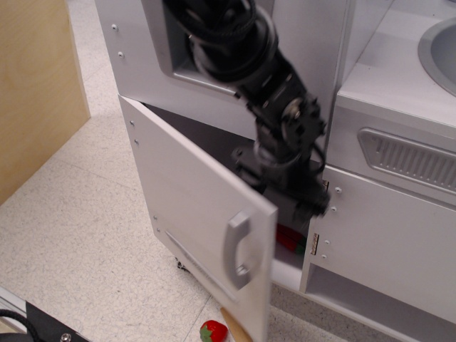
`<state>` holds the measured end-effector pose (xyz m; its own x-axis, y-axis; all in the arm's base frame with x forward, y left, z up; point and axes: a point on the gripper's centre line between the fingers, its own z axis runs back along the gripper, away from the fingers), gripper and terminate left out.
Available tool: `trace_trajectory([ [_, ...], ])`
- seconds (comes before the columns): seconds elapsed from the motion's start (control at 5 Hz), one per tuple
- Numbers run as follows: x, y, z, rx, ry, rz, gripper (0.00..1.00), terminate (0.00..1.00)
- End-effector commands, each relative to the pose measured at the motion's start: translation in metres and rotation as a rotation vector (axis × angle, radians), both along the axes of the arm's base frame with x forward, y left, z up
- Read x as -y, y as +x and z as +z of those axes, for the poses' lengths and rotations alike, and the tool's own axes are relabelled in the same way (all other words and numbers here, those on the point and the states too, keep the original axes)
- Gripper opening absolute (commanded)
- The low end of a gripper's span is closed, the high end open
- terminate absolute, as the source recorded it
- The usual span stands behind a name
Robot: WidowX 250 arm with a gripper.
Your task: Open low fridge
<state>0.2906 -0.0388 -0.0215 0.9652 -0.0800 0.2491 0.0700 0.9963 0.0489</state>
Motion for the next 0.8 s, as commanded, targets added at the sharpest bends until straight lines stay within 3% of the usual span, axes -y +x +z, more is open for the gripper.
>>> trace_trajectory([
  [0.0, -0.037, -0.039, 0.004, -0.051, 0.044, 0.03, 1.0, 0.0],
  [0.4, -0.085, -0.078, 0.004, -0.048, 0.076, -0.027, 1.0, 0.0],
  [0.6, -0.114, -0.092, 0.002, -0.074, 0.088, -0.081, 1.0, 0.0],
])
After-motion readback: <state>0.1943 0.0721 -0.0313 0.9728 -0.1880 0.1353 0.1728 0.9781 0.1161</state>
